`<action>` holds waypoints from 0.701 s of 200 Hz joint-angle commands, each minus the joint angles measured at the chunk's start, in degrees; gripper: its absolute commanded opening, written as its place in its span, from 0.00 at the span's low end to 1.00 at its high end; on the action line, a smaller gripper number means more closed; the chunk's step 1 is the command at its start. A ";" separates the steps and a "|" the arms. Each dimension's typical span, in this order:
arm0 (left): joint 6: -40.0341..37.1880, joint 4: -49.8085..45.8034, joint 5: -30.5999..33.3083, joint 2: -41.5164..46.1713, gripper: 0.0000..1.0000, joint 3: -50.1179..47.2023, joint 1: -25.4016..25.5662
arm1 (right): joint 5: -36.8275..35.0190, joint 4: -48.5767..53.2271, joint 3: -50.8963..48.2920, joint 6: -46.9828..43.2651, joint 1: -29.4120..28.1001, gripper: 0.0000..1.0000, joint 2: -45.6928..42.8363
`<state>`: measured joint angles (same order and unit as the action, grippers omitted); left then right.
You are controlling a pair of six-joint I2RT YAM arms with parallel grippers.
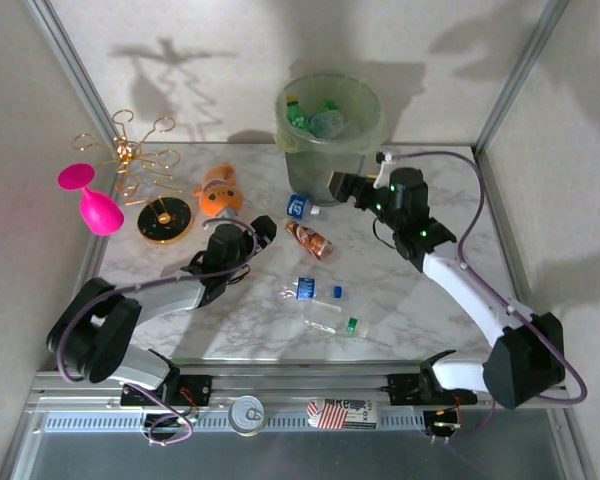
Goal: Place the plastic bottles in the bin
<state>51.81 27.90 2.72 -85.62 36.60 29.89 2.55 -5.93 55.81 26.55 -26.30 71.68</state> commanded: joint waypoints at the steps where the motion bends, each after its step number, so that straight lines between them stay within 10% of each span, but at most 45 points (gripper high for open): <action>1: 2.37 -2.15 -1.52 -5.29 1.00 6.38 -0.45 | -3.77 -2.85 -5.55 3.57 -0.54 0.99 -5.07; 140: 19.43 -23.52 8.61 -30.37 1.00 37.72 -2.34 | -6.75 -5.40 -23.80 8.02 -0.50 0.99 -15.29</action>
<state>66.41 11.79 6.09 -113.86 69.91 28.23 -2.61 -8.71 33.15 33.93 -26.46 58.33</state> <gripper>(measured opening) 0.996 0.988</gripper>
